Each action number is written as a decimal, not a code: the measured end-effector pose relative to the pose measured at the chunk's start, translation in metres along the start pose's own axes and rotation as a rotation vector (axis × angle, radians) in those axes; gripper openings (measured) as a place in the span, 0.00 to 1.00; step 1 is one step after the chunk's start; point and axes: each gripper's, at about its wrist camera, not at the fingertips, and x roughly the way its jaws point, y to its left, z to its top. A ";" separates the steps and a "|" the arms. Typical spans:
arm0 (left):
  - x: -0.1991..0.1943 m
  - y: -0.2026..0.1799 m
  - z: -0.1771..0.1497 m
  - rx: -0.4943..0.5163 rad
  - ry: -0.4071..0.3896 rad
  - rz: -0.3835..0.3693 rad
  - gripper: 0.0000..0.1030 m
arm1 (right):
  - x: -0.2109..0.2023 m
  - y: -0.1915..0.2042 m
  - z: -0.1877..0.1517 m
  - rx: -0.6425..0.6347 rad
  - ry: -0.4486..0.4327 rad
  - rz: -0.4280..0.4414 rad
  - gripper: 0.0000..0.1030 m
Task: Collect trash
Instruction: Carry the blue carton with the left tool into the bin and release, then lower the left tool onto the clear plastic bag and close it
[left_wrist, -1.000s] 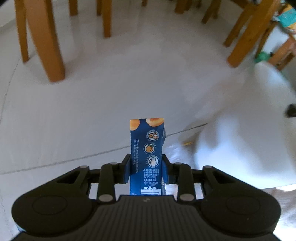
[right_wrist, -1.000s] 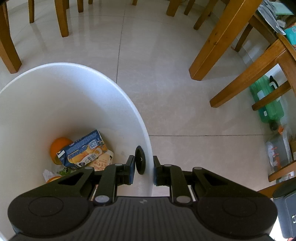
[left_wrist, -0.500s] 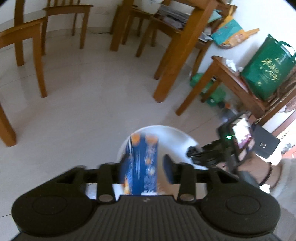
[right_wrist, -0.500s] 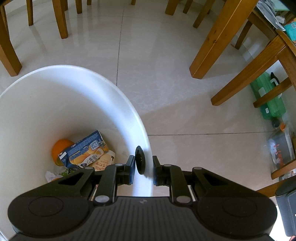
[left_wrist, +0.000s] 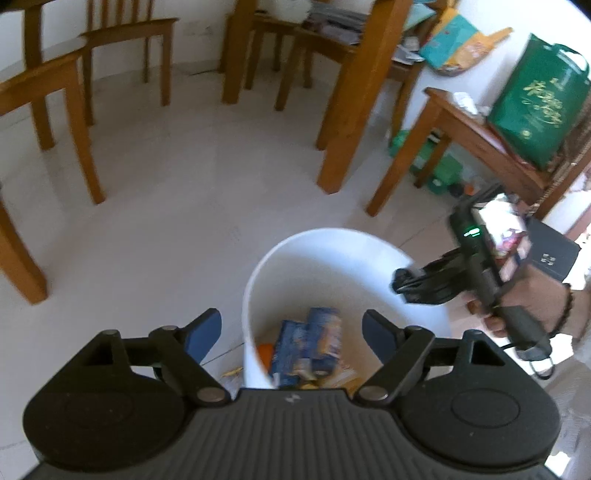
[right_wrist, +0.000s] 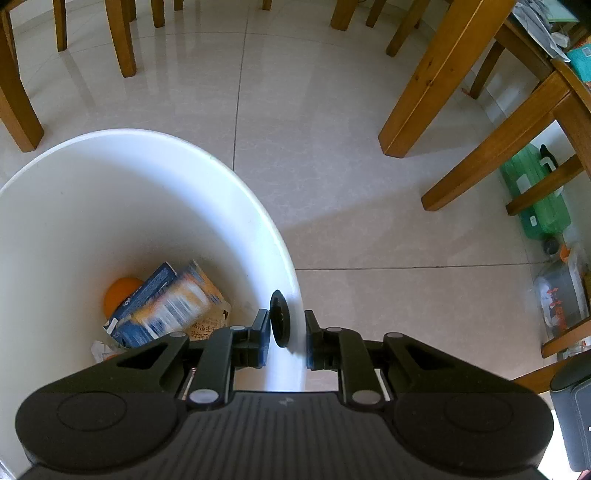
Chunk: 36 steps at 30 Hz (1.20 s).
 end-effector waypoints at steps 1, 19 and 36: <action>0.001 0.004 -0.004 -0.007 -0.001 0.015 0.82 | 0.000 0.000 0.000 -0.001 -0.001 -0.001 0.21; 0.087 0.084 -0.108 -0.075 0.203 0.194 0.85 | -0.002 0.004 -0.001 -0.013 -0.008 -0.013 0.21; 0.167 0.084 -0.185 0.052 0.211 0.220 0.75 | -0.001 0.008 -0.002 -0.029 -0.011 -0.034 0.22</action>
